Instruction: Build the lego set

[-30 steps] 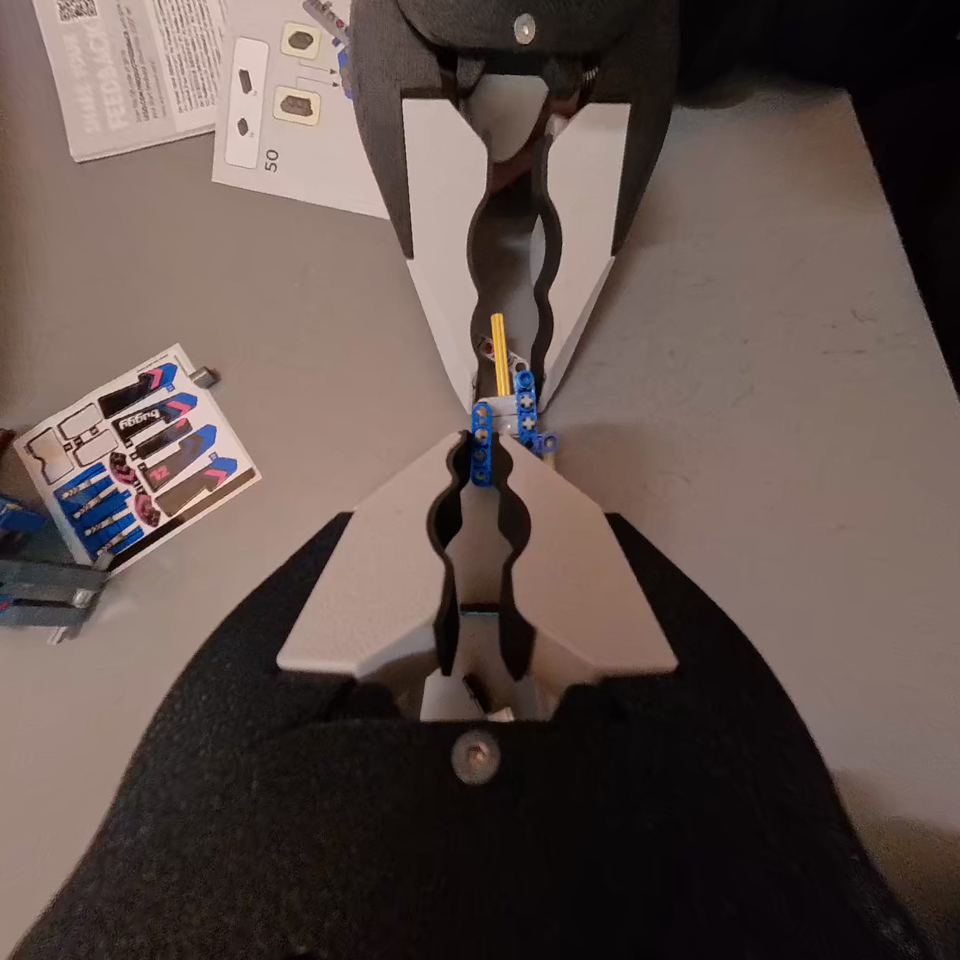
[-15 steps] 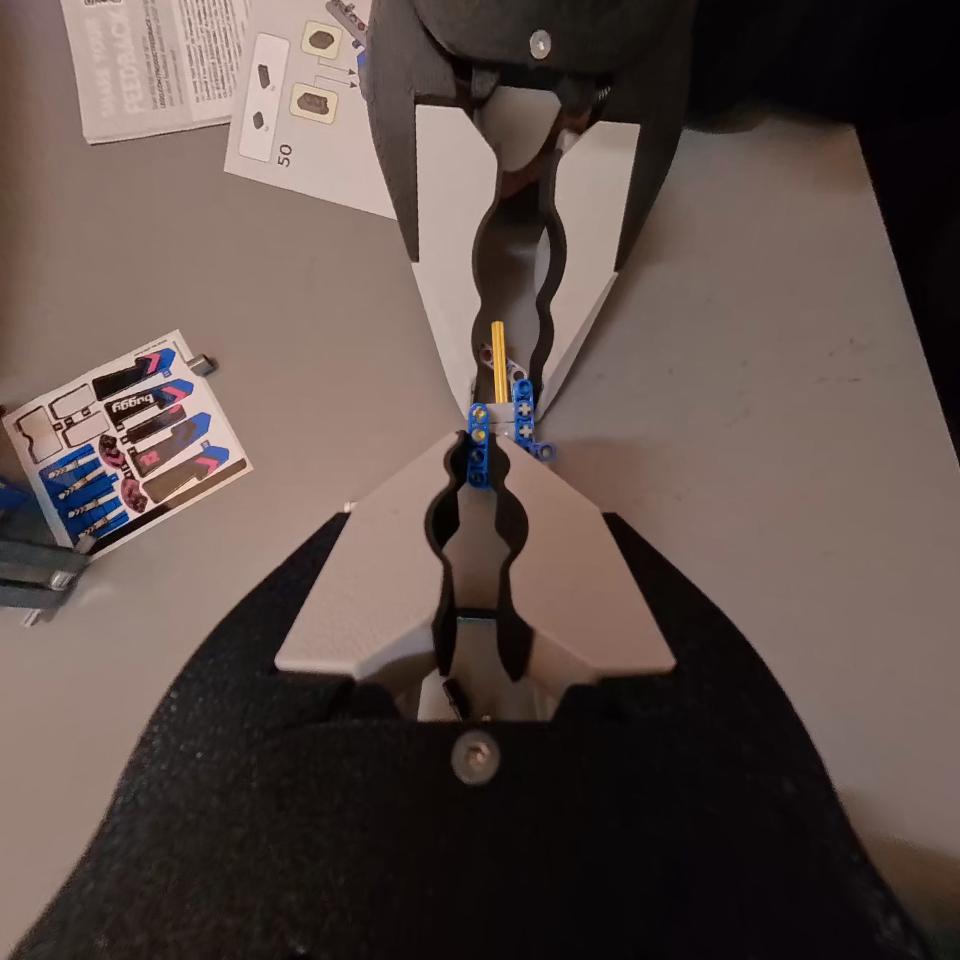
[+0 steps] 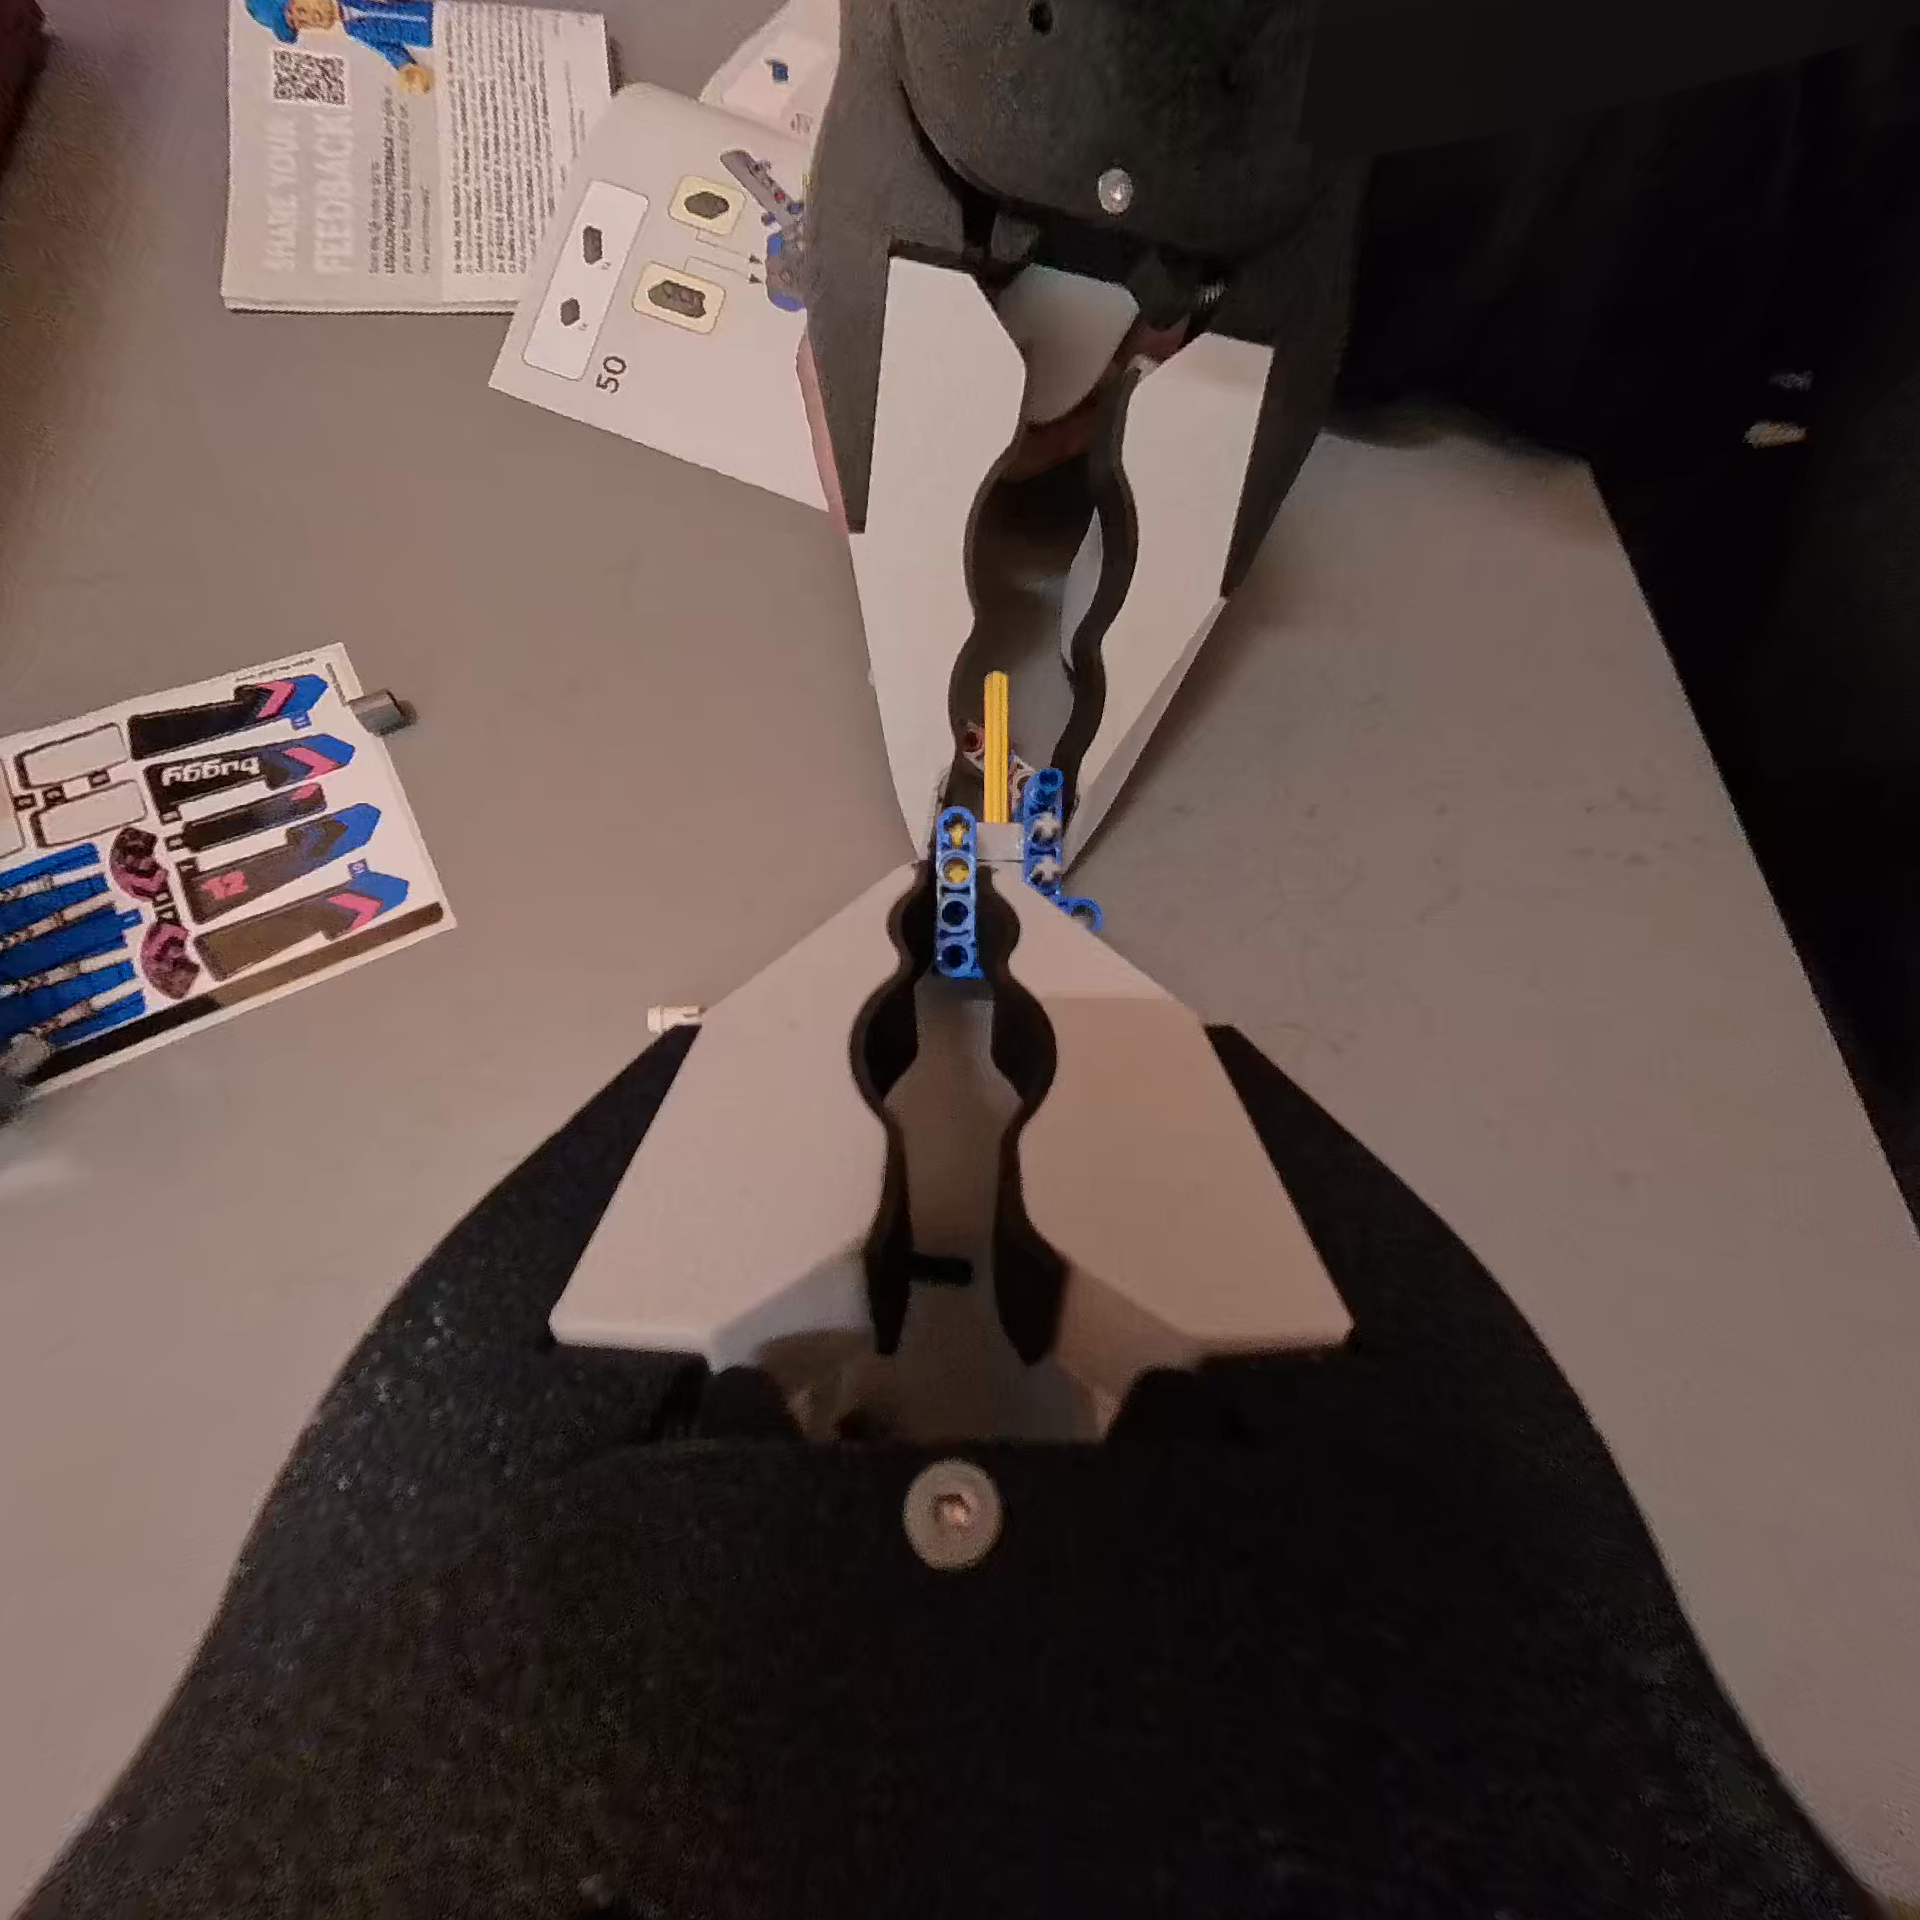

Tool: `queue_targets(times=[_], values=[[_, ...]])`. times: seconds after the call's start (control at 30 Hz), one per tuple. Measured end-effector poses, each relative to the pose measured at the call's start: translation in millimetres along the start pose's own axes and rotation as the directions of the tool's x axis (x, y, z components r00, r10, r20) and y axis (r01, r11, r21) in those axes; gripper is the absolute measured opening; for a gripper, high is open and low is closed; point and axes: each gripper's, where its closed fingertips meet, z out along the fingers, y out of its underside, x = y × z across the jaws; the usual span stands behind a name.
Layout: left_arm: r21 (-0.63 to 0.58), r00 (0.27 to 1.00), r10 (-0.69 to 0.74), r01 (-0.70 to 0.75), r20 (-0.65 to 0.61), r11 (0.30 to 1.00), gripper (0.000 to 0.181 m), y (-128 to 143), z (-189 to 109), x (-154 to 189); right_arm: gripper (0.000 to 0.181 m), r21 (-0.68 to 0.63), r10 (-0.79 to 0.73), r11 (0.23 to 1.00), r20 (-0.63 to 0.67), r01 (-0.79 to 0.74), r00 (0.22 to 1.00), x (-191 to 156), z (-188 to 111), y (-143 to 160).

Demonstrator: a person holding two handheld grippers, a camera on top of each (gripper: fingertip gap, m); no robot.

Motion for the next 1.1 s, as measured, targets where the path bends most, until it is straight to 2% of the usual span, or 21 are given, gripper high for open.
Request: queue_targets(times=[0.17, 0.3, 0.43, 0.7, 0.9, 0.97, 1.1], values=[[0.082, 0.998, -0.033, 0.037, -0.046, 0.996, 0.004, -0.9, -1.3, 0.6, 0.022, 0.0, 0.004, 1.0, 0.004, -0.004, 1.0, 0.0, 0.2, 0.1], [0.059, 0.997, -0.022, 0.026, -0.068, 0.998, 0.009, 2.0, -0.5, 2.0, 0.022, -0.001, 0.004, 1.0, 0.002, -0.004, 1.0, 0.1, 0.1, 0.2], [0.053, 0.998, -0.021, 0.024, -0.053, 0.998, 0.004, 2.1, 0.2, -1.3, 0.022, -0.001, 0.007, 1.0, -0.002, -0.007, 1.0, 1.0, 0.1, 0.3], [0.049, 0.999, -0.013, 0.015, -0.039, 0.999, 0.004, 2.0, 0.8, -2.3, 0.022, -0.002, 0.013, 1.0, -0.002, -0.013, 1.0, 1.7, 0.1, 0.6], [-0.005, 0.996, 0.084, -0.084, 0.014, 0.996, 0.004, 3.4, 1.1, -2.8, 0.022, -0.003, 0.014, 1.0, -0.001, -0.014, 1.0, 1.7, 0.1, 0.5], [-0.01, 0.999, 0.046, -0.046, -0.007, 0.999, 0.004, 3.4, 1.3, -2.7, 0.022, -0.003, 0.01, 1.0, -0.002, -0.01, 1.0, 1.7, 0.2, 0.6], [0.004, 0.99, -0.119, 0.119, -0.08, 0.993, 0.005, 3.3, 1.5, -1.0, 0.022, -0.003, 0.004, 1.0, -0.001, -0.004, 1.0, 1.1, 0.1, 0.5]])
